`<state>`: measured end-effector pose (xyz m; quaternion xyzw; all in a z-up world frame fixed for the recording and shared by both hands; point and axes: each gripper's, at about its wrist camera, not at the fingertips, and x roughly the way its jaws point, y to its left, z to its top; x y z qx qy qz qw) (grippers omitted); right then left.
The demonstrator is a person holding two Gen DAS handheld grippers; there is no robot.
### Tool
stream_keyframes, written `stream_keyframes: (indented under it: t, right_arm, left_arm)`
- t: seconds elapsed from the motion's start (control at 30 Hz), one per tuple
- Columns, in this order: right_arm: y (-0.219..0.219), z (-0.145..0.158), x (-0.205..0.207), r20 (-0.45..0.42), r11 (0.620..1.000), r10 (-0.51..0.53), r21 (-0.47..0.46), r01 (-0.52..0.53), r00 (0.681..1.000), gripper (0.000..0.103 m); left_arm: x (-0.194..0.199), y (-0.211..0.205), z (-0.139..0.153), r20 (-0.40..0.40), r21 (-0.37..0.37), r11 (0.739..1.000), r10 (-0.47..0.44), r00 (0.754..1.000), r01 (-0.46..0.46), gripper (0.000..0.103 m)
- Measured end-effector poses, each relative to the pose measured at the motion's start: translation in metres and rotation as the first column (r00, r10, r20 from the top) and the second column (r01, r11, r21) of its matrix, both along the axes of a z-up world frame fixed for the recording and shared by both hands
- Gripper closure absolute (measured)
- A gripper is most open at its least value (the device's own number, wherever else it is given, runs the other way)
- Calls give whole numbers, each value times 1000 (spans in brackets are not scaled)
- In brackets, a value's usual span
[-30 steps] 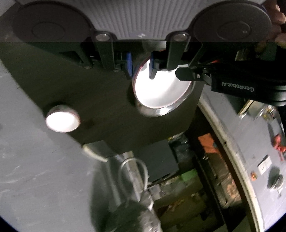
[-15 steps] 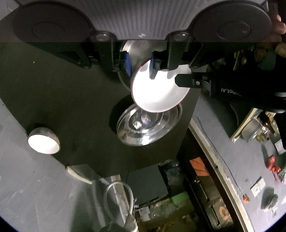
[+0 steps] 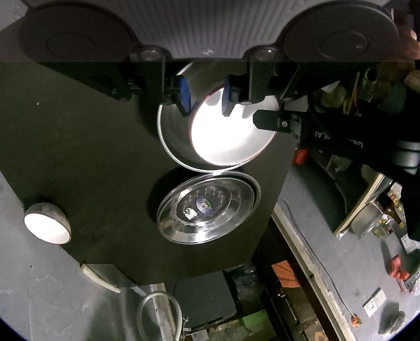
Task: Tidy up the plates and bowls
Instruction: 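Lift the white bowl with the left tool and carry it over the steel bowl, then lower the white bowl into the steel bowl and open the left tool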
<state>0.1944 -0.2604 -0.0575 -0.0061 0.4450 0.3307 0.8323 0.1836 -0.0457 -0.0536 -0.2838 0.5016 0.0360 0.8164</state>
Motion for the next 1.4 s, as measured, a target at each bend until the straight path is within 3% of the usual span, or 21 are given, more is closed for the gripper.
stream_keyframes:
  t: [0.67, 1.17, 1.27, 1.33, 1.4]
  right_arm:
    - [-3, 0, 2, -1, 1000, 11, 17, -11, 1000, 68]
    - [-10, 6, 0, 46, 999, 19, 36, -20, 999, 61]
    - [-11, 7, 0, 54, 999, 23, 40, -25, 998, 60]
    - [-13, 9, 0, 64, 999, 24, 46, -27, 998, 59]
    - [-15, 10, 1, 74, 998, 26, 58, -30, 997, 56]
  left_arm:
    - [0, -5, 1, -5, 22, 1000, 7, 1000, -7, 87]
    - [-2, -7, 12, 33, 55, 998, 6, 999, -8, 67]
    - [-3, -8, 17, 60, 55, 998, 1, 998, -5, 52]
    - [-5, -9, 22, 95, 43, 999, -6, 995, 2, 26]
    - [-4, -12, 28, 115, 81, 997, -6, 993, -4, 14]
